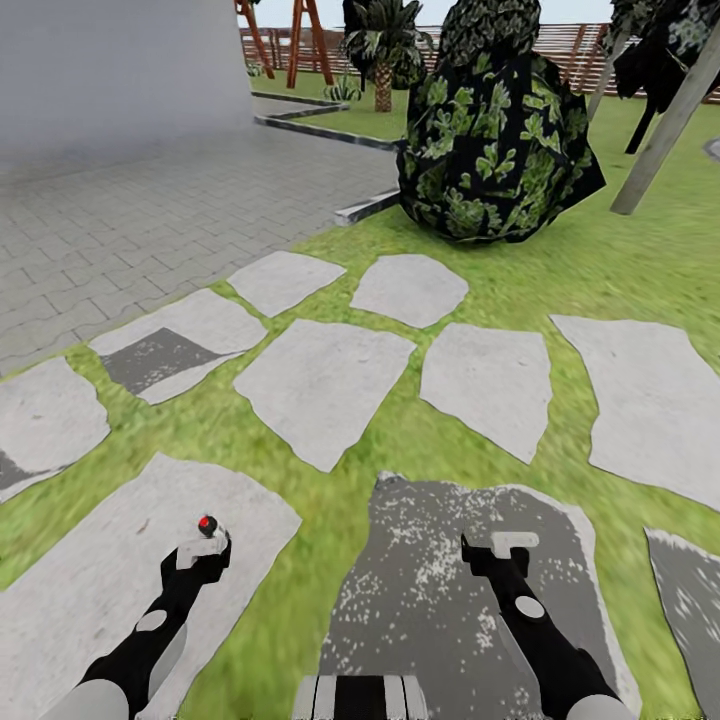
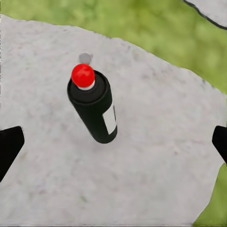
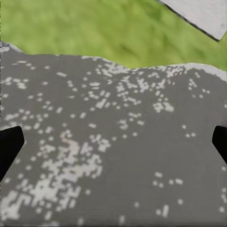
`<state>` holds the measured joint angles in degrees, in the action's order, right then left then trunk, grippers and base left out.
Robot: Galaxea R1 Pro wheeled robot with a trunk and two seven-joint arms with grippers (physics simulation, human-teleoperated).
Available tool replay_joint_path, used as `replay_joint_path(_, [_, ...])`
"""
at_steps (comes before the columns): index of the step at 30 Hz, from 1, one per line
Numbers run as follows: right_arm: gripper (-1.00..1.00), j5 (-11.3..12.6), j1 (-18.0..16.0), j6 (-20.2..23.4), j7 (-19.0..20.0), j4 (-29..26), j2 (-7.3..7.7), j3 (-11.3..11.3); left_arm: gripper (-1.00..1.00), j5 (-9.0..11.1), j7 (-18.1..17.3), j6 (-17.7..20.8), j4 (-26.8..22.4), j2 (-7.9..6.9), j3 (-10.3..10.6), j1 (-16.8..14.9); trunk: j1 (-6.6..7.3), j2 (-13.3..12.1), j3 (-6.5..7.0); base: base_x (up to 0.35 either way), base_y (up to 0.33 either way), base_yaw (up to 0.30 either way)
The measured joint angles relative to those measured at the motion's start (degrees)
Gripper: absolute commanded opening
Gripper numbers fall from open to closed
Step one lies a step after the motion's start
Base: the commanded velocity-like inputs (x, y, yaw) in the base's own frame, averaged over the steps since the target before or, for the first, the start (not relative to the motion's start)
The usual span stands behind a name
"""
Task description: In the garden, pick up the pesticide atomizer on the floor and spray pesticide onto both trees until each tree trunk is fully covered.
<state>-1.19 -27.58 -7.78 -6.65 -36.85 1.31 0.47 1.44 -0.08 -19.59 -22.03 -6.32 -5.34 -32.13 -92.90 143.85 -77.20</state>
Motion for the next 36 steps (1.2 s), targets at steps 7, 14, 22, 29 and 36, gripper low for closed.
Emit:
replay_joint_path(7, [1.0,0.0,0.0,0.0,0.0,0.0,0.0,0.0,1.0,0.0,0.0,0.1,0.0,-0.02,-0.1,0.0,-0.18,0.1,-2.18,0.0,0.0,0.111])
replay_joint_path(14, [1.0,0.0,0.0,-0.1,0.0,0.0,0.0,0.0,1.0,-0.1,-0.1,-0.2,0.0,0.05,0.0,0.1,-0.17,0.1,-2.57,0.038,0.03,0.059])
replay_joint_path(22, [1.0,0.0,0.0,-0.1,0.0,0.0,0.0,0.0,1.0,0.1,0.0,-0.2,0.0,0.02,-0.1,0.1,-0.17,0.1,-2.6,0.145,0.149,-0.023])
replay_joint_path(29, [1.0,0.0,0.0,-0.1,0.0,0.0,0.01,0.0,1.0,0.1,0.0,-0.3,0.0,0.07,0.0,0.1,-0.17,0.1,-2.6,0.024,0.016,-0.146])
replay_joint_path(36, [1.0,0.0,0.0,-0.1,0.0,0.0,0.0,0.0,1.0,0.1,0.0,-0.3,0.0,0.07,0.0,0.1,-0.17,0.1,-2.6,0.046,0.0,-0.008])
